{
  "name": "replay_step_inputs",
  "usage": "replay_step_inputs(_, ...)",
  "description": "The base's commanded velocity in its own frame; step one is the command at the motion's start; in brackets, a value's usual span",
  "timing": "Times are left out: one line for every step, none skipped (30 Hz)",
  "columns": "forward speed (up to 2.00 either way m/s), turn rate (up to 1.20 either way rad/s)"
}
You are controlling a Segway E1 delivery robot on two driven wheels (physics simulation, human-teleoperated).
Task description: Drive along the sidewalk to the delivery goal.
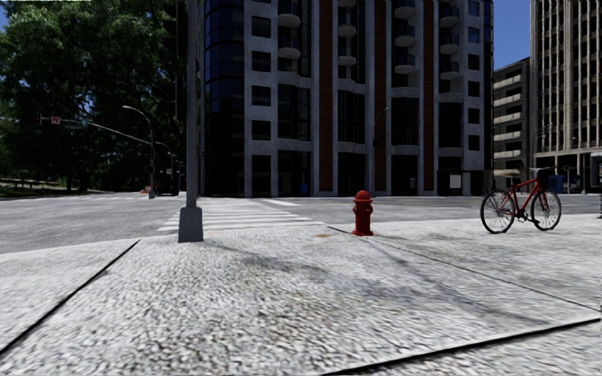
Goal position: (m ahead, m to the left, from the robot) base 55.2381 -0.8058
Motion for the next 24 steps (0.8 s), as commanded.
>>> replay_step_inputs(2.00, 0.00)
replay_step_inputs(2.00, 0.00)
replay_step_inputs(2.00, 0.00)
replay_step_inputs(2.00, 0.00)
replay_step_inputs(2.00, 0.00)
replay_step_inputs(2.00, 0.00)
replay_step_inputs(2.00, 0.00)
replay_step_inputs(2.00, 0.00)
replay_step_inputs(2.00, 0.00)
replay_step_inputs(2.00, 0.00)
replay_step_inputs(2.00, 0.00)
replay_step_inputs(2.00, 0.00)
replay_step_inputs(2.00, 0.00)
replay_step_inputs(2.00, 0.00)
replay_step_inputs(2.00, 0.00)
replay_step_inputs(2.00, 0.00)
replay_step_inputs(2.00, 0.00)
replay_step_inputs(2.00, 0.00)
replay_step_inputs(2.00, 0.05)
replay_step_inputs(2.00, 0.07)
replay_step_inputs(2.00, 0.07)
replay_step_inputs(2.00, 0.08)
replay_step_inputs(2.00, 0.08)
replay_step_inputs(2.00, 0.08)
